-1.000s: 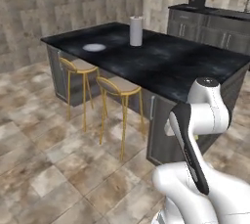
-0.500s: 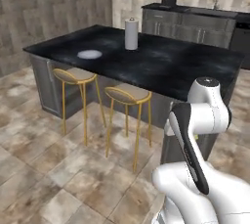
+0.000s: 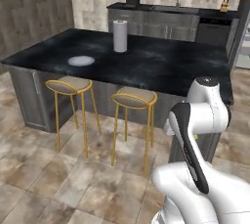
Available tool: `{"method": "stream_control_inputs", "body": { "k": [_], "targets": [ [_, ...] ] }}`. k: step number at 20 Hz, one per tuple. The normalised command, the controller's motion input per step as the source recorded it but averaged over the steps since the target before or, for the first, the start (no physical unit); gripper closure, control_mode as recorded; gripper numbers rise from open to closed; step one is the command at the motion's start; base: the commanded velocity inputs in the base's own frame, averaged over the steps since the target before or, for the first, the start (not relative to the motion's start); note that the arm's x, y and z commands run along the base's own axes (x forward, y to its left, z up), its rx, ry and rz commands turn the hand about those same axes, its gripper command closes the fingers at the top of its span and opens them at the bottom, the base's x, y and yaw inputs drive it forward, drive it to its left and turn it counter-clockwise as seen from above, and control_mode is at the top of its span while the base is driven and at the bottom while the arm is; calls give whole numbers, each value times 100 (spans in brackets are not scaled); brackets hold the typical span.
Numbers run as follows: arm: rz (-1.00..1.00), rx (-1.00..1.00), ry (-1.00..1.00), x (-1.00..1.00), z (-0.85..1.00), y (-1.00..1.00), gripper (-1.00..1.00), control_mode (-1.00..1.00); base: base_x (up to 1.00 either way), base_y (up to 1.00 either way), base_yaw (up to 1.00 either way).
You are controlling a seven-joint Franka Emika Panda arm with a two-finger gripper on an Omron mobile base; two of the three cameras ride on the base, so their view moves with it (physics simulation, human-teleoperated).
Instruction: Retrieve the butter from the fridge and place it on a plate on the dining table. Then retrieve the butter knife by the fridge and place it near the plate.
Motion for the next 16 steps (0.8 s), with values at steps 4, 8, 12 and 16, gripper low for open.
{"method": "stream_control_inputs", "body": {
  "k": [4, 8, 12, 16],
  "targets": [
    [0, 0, 0, 0, 0, 0, 100, 100, 0, 100, -44],
    [0, 0, 0, 0, 0, 0, 100, 100, 0, 100, -44],
    [0, 0, 0, 0, 0, 0, 100, 100, 0, 100, -42],
    [0, 0, 0, 0, 0, 0, 100, 100, 0, 100, -43]
  ]
}}
